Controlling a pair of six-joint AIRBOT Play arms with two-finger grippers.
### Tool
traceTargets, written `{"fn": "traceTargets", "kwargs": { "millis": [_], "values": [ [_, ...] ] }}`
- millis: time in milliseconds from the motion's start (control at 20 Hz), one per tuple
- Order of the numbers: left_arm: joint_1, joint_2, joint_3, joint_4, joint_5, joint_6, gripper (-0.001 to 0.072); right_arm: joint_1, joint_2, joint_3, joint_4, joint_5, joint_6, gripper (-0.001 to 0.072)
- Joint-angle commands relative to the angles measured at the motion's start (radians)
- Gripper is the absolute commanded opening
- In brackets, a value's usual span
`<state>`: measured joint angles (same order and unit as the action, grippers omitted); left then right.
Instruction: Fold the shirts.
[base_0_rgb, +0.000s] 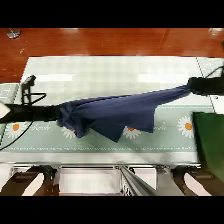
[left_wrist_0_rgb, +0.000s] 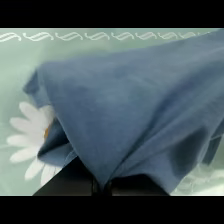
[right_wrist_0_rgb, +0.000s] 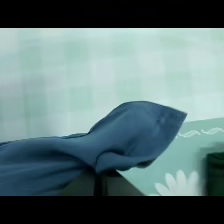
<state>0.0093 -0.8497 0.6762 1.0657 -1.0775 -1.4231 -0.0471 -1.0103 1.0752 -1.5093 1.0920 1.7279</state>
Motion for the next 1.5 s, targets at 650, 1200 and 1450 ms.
{"fn": "traceTargets", "kwargs": {
  "millis": [650,1200,1450],
  "values": [
    [0.302,-0.29,0.043,-0.39,-0.1,0.312,0.0702,-0.462,-0.077,-0.264,0.441,-0.02,-0.289,0.0616],
    [0.156,-0.48,0.0,-0.536,0.041,0.416,0.049,-0.447,-0.014,-0.549,0.59,0.038,-0.409,0.0616],
    [0.158,-0.488,0.089,-0.535,0.0,0.421,0.0021,-0.332,-0.022,-0.552,0.509,0.044,-0.35,0.0617]
  ]
}}
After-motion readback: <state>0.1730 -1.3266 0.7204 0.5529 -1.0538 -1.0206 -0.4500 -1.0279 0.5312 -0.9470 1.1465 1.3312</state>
